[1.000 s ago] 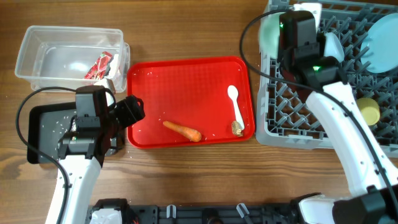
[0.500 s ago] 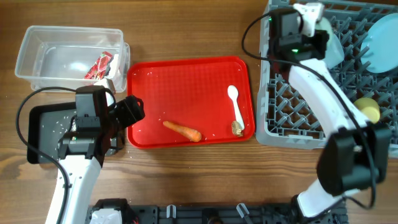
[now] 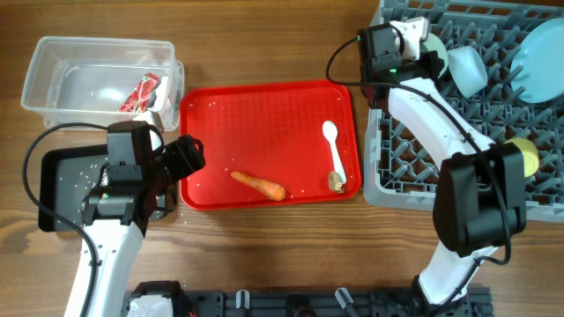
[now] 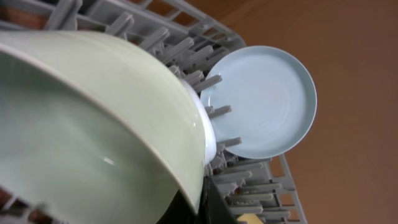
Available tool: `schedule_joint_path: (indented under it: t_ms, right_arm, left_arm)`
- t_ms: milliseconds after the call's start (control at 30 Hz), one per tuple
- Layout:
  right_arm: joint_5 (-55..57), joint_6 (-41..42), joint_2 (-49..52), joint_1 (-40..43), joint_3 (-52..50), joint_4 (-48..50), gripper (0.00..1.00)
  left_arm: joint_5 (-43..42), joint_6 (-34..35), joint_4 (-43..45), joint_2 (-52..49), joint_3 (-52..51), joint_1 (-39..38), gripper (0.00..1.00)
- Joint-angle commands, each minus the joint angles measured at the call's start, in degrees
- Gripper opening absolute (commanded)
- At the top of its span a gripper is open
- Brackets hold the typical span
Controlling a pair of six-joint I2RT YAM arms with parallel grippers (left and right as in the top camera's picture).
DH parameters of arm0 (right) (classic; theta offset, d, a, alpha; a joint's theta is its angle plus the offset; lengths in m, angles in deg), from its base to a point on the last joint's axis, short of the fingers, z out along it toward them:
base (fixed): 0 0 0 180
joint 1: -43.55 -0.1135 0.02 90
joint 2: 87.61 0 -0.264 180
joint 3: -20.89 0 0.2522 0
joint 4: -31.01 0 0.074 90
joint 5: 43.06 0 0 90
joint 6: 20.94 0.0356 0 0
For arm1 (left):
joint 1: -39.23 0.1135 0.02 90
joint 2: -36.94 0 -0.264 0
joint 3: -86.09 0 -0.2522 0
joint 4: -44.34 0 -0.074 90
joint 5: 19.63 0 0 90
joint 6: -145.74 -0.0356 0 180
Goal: Sort waste into correct bins and load items into the dishwasher rack
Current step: 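Place the green bowl in the rack and open the right gripper, then grasp the carrot on the red tray with the left gripper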
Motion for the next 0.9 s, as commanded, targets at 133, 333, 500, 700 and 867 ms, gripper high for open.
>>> schedule_joint_path:
  t_ms: [133,333,500,700,867]
  right_arm:
    - [-11.1,4.5,2.4,-2.6,-0.7,-9.1,0.14]
    - [-20.0,9.5,-2.1,-2.7,-0.7,-13.8,0.24]
    - [-29.0,9.4,-10.0,-2.7,-0.7,-15.4,0.39]
    - [-34.7,9.3,-20.1,-2.7,-0.7,-17.3,0.63]
    - [-44.0,9.3,-24.7,-2.7,-0.7,-22.0,0.68]
  left_arm:
    - [0.1,-0.1,0.2,-0.3,0.0,0.3,0.82]
    - [0.1,-0.1,0.2,-0.3,0.0,0.3,0.83]
    - [0.1,0.0,0.2,-0.3,0.0,0.3,0.83]
    - [0.1,-0.1,0.1,-0.3,0.0,0.3,0.86]
    - [-0.4,0.0,0.1,-0.3,0.0,0.2,0.86]
